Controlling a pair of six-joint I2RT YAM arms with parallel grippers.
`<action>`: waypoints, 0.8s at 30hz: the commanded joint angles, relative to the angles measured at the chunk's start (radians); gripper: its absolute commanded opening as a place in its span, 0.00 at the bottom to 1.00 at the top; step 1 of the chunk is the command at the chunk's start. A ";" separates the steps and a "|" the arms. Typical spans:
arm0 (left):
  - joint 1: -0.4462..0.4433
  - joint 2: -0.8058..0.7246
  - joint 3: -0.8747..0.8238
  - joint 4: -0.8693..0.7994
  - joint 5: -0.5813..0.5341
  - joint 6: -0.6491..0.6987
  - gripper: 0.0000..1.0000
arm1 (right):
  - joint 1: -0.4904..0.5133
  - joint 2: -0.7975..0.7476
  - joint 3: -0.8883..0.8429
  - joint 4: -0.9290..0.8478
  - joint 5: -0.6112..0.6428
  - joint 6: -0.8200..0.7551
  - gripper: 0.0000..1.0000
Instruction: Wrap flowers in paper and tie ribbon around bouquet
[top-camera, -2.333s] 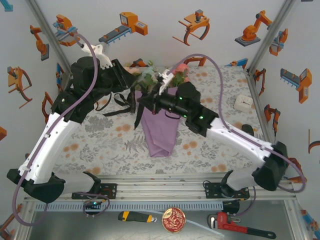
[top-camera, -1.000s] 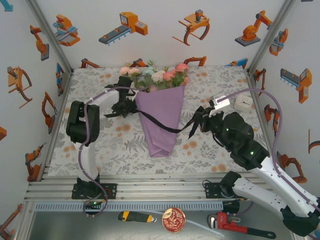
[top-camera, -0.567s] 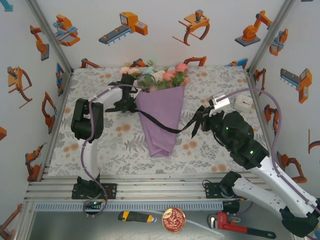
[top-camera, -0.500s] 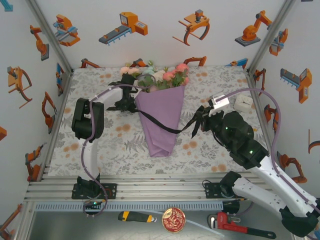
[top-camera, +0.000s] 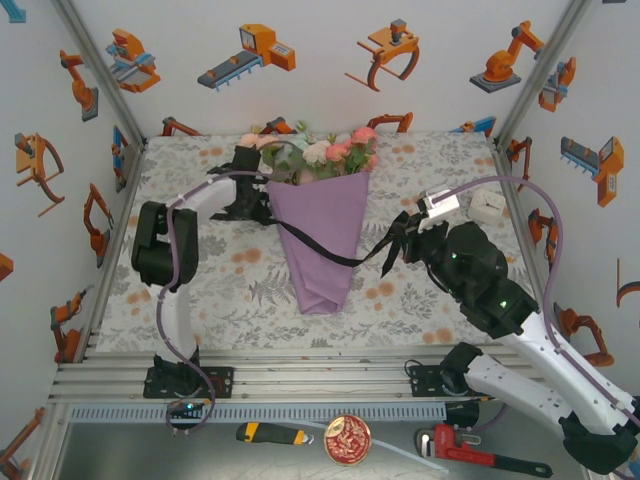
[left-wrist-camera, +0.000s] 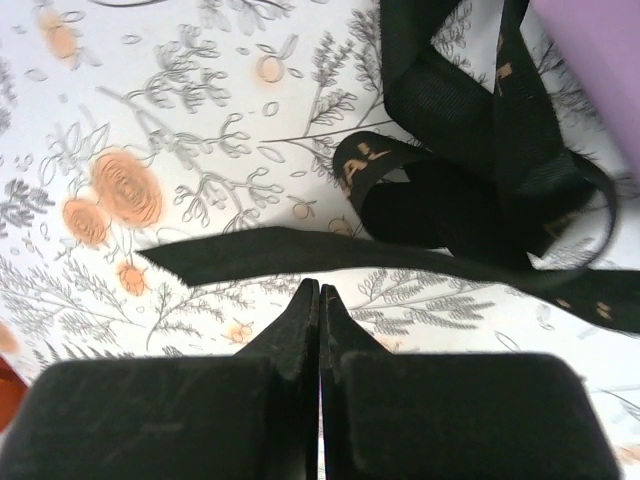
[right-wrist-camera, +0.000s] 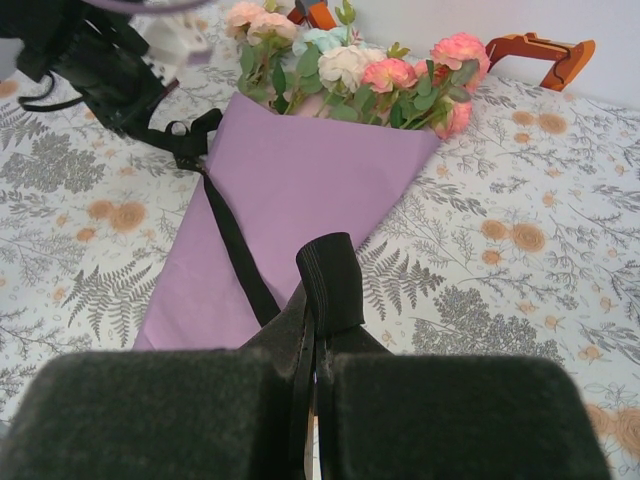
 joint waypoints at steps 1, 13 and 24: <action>0.023 -0.122 -0.022 0.074 0.139 -0.260 0.05 | -0.007 0.004 0.028 0.014 -0.013 0.011 0.00; -0.018 -0.041 0.084 -0.036 0.369 -0.132 0.30 | -0.008 -0.002 0.032 0.011 -0.021 0.025 0.00; -0.017 0.063 0.188 -0.132 0.350 -0.046 0.32 | -0.009 0.017 0.043 0.011 -0.021 0.023 0.00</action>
